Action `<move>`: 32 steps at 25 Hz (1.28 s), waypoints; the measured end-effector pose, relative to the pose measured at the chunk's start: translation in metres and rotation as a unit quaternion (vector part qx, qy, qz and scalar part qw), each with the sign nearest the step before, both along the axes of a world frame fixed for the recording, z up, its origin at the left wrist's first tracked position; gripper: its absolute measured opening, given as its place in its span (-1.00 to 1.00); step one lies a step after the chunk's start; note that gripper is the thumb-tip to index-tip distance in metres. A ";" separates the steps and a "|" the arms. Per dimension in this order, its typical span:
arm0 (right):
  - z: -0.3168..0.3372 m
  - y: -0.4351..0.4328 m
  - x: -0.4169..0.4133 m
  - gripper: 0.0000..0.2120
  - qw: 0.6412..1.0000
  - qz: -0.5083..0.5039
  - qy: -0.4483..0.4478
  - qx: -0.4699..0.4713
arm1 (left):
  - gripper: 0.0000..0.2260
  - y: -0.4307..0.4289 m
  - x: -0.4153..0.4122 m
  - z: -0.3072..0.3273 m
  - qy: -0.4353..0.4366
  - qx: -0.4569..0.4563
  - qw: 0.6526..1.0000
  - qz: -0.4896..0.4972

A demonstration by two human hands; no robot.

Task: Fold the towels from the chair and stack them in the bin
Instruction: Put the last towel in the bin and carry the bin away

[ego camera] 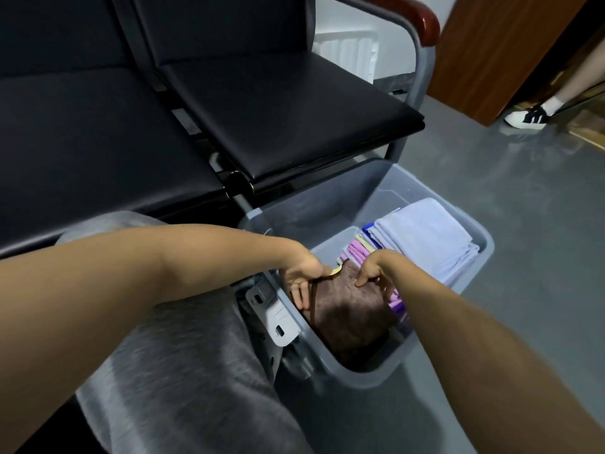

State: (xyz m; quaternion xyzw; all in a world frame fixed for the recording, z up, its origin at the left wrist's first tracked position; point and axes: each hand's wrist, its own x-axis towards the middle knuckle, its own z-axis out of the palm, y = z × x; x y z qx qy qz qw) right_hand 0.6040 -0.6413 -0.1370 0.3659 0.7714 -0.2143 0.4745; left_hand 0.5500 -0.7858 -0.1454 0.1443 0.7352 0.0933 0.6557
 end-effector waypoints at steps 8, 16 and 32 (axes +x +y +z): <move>-0.004 -0.021 -0.016 -0.72 0.988 0.085 0.110 0.064 | -0.45 0.013 -0.009 0.001 0.248 0.062 0.951 -0.176; -0.003 -0.043 -0.038 -0.77 0.896 -0.105 0.427 0.064 | -0.80 0.034 -0.053 0.050 0.331 0.115 0.904 -0.244; 0.016 -0.069 -0.049 -0.59 0.877 -0.123 0.444 0.134 | -0.52 -0.009 -0.077 0.079 0.390 0.096 0.886 -0.233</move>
